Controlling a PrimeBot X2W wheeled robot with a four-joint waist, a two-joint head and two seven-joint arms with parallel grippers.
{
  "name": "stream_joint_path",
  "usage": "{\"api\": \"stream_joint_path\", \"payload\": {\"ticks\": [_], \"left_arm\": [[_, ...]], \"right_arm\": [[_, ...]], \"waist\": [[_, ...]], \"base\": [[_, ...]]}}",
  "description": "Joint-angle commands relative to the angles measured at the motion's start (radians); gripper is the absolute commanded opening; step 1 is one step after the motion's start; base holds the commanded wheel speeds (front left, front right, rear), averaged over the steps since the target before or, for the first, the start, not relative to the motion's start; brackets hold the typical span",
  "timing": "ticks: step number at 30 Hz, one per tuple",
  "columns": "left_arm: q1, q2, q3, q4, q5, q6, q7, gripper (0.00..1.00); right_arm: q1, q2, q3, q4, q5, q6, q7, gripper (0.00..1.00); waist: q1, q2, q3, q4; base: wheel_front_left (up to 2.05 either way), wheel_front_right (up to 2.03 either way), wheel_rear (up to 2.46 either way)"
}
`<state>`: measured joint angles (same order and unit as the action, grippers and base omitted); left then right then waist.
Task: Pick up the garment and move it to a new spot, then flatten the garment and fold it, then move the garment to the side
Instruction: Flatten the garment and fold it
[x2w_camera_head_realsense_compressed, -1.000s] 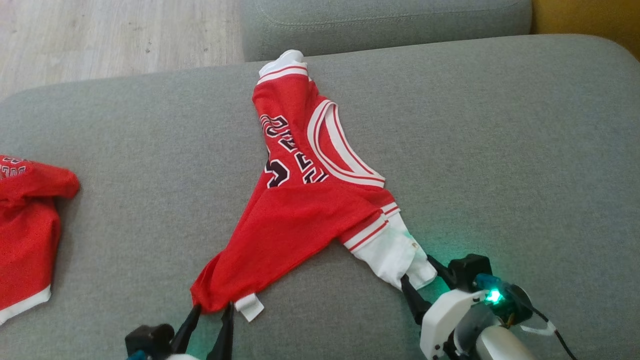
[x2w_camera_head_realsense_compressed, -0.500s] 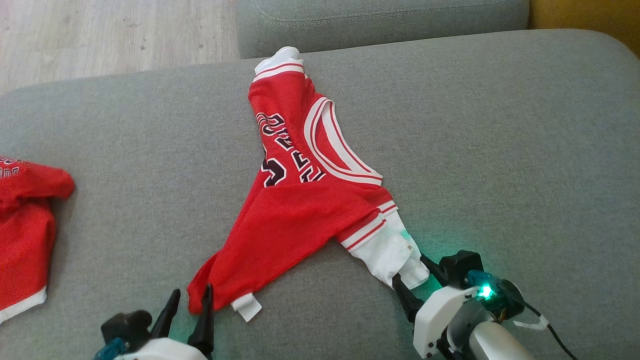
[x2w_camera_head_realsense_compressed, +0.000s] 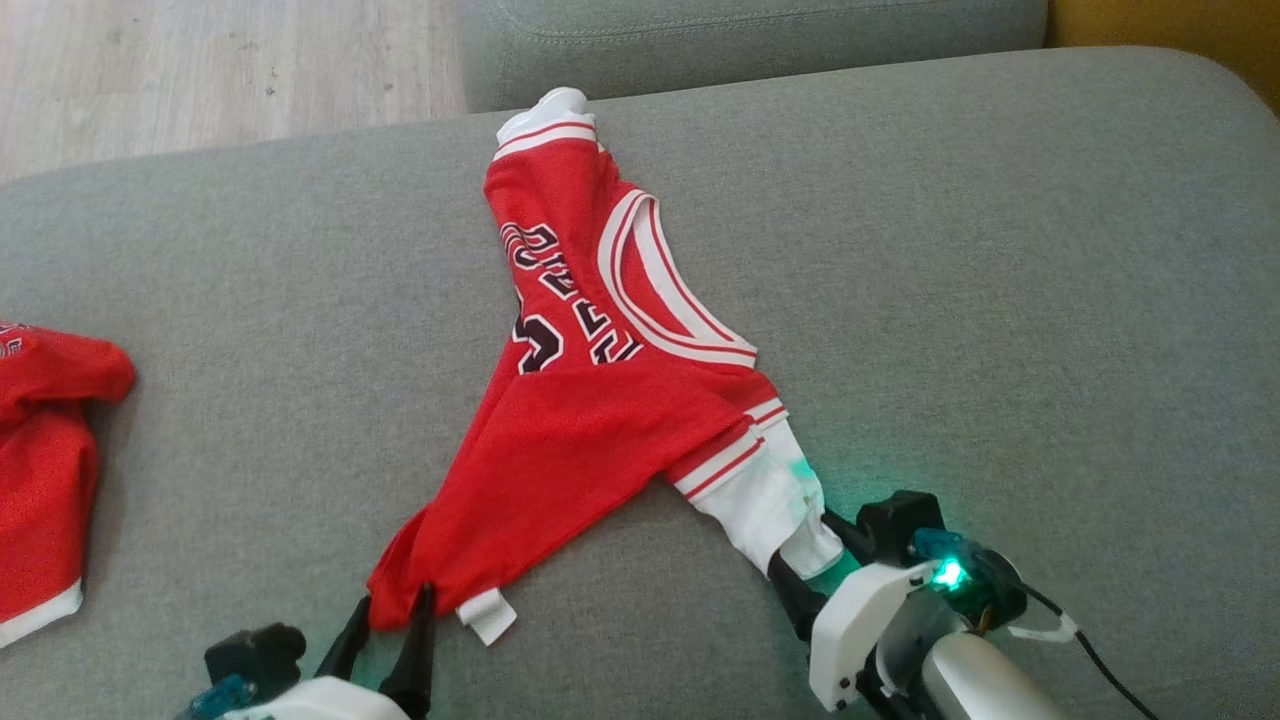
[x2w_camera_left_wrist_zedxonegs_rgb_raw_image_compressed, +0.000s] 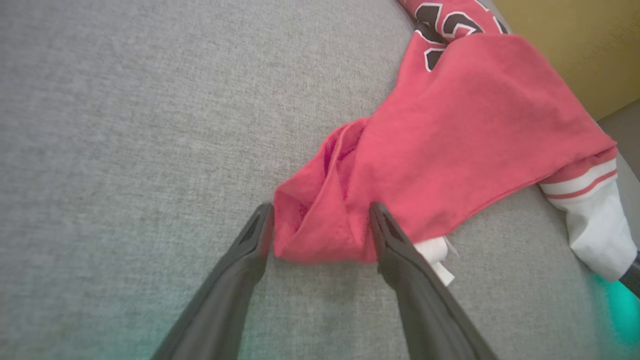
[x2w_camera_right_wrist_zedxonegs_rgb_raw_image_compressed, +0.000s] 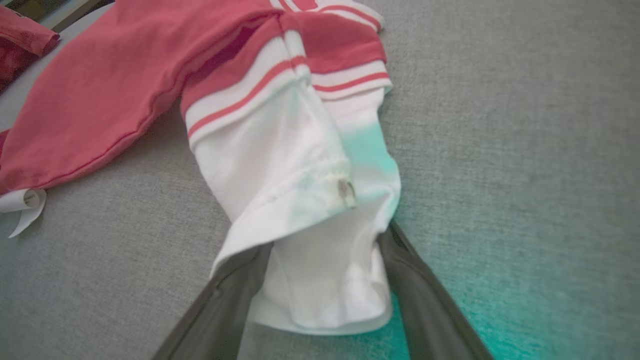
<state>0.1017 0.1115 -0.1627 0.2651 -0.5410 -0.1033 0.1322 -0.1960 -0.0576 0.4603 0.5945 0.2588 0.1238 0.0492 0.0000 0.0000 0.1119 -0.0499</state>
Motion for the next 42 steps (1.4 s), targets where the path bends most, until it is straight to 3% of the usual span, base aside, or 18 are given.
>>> {"api": "stream_joint_path", "payload": {"ticks": [1,6,7,9,10,11,12,13,14,20,25,27,31,34,38,42], "left_arm": [[-0.037,0.007,0.024,-0.010,-0.010,-0.005,0.004,1.00],[-0.048,0.006,0.005,0.027,-0.029,-0.012,0.011,1.00],[-0.050,0.005,0.003,0.034,-0.037,-0.013,0.011,0.96],[-0.054,0.006,-0.007,0.048,-0.046,-0.017,0.010,0.67],[-0.056,0.006,-0.013,0.055,-0.050,-0.018,0.011,0.50],[-0.058,0.006,-0.020,0.063,-0.055,-0.019,0.014,0.41],[-0.060,0.006,-0.026,0.070,-0.062,-0.021,0.015,0.22],[-0.063,0.006,-0.032,0.077,-0.068,-0.022,0.016,0.00],[-0.068,0.007,-0.047,0.090,-0.084,-0.024,0.025,0.00],[-0.070,0.019,-0.072,0.028,-0.182,-0.027,0.041,0.00],[-0.041,0.060,-0.072,-0.266,-0.380,-0.027,0.092,0.00],[-0.033,0.072,-0.062,-0.337,-0.421,-0.027,0.105,0.00],[-0.015,0.109,0.009,-0.612,-0.552,-0.017,0.155,0.00],[-0.035,0.121,0.052,-0.794,-0.628,0.030,0.198,0.00],[-0.117,0.111,0.066,-0.988,-0.688,0.127,0.251,0.00],[-0.250,0.096,0.049,-1.128,-0.717,0.239,0.308,0.00]], "right_arm": [[-0.006,0.007,0.042,0.006,0.007,0.007,0.021,1.00],[-0.014,0.007,0.069,0.013,0.023,0.007,0.044,1.00],[-0.016,0.007,0.075,0.015,0.029,0.007,0.050,1.00],[-0.019,0.007,0.085,0.019,0.040,0.007,0.062,0.94],[-0.020,0.007,0.089,0.023,0.045,0.007,0.069,0.86],[-0.020,0.007,0.095,0.026,0.053,0.007,0.077,0.72],[-0.020,0.007,0.101,0.027,0.061,0.007,0.082,0.42],[-0.019,0.007,0.103,0.028,0.073,0.007,0.086,0.21],[-0.020,0.007,0.116,0.026,0.100,0.007,0.101,0.00],[-0.008,0.007,0.060,-0.130,0.369,0.007,0.088,0.00],[0.020,-0.055,-0.077,-0.437,0.574,0.007,0.098,0.00],[0.032,-0.072,-0.114,-0.504,0.600,0.007,0.105,0.00],[0.086,-0.125,-0.275,-0.771,0.665,0.007,0.161,0.00],[0.103,-0.125,-0.388,-0.955,0.690,0.007,0.229,0.00],[0.064,-0.071,-0.490,-1.177,0.720,0.007,0.347,0.00],[-0.046,-0.016,-0.572,-1.304,0.723,0.007,0.479,0.00]], "waist": [[0.0000,0.0000,0.000,0.001],[0.0000,0.0000,-0.002,0.000],[0.0000,0.0000,-0.003,-0.001],[0.0000,0.0000,-0.005,-0.001],[0.0000,0.0000,-0.007,-0.001],[0.0000,0.0000,-0.009,-0.001],[0.0000,0.0000,-0.011,-0.001],[0.0000,0.0000,-0.012,-0.002],[0.0000,0.0000,-0.014,-0.004],[0.0000,0.0000,-0.021,-0.019],[0.0000,0.0000,-0.040,-0.033],[0.0000,0.0000,-0.044,-0.035],[0.0000,0.0000,-0.058,-0.041],[0.0000,0.0000,-0.064,-0.046],[0.0000,0.0000,-0.063,-0.056],[0.0000,0.0000,-0.037,-0.062]], "base": [[0.00,0.00,0.00],[0.00,0.00,0.00],[0.00,0.00,0.00],[0.00,0.00,0.00],[0.00,0.00,0.00],[0.00,0.00,0.00],[0.00,0.00,0.00],[0.00,0.00,0.00],[0.00,0.00,0.00],[0.00,0.00,0.00],[0.00,0.00,0.00],[0.00,0.00,0.00],[0.00,0.00,0.00],[0.00,0.00,0.00],[0.00,0.00,0.00],[0.00,0.00,0.00]]}}
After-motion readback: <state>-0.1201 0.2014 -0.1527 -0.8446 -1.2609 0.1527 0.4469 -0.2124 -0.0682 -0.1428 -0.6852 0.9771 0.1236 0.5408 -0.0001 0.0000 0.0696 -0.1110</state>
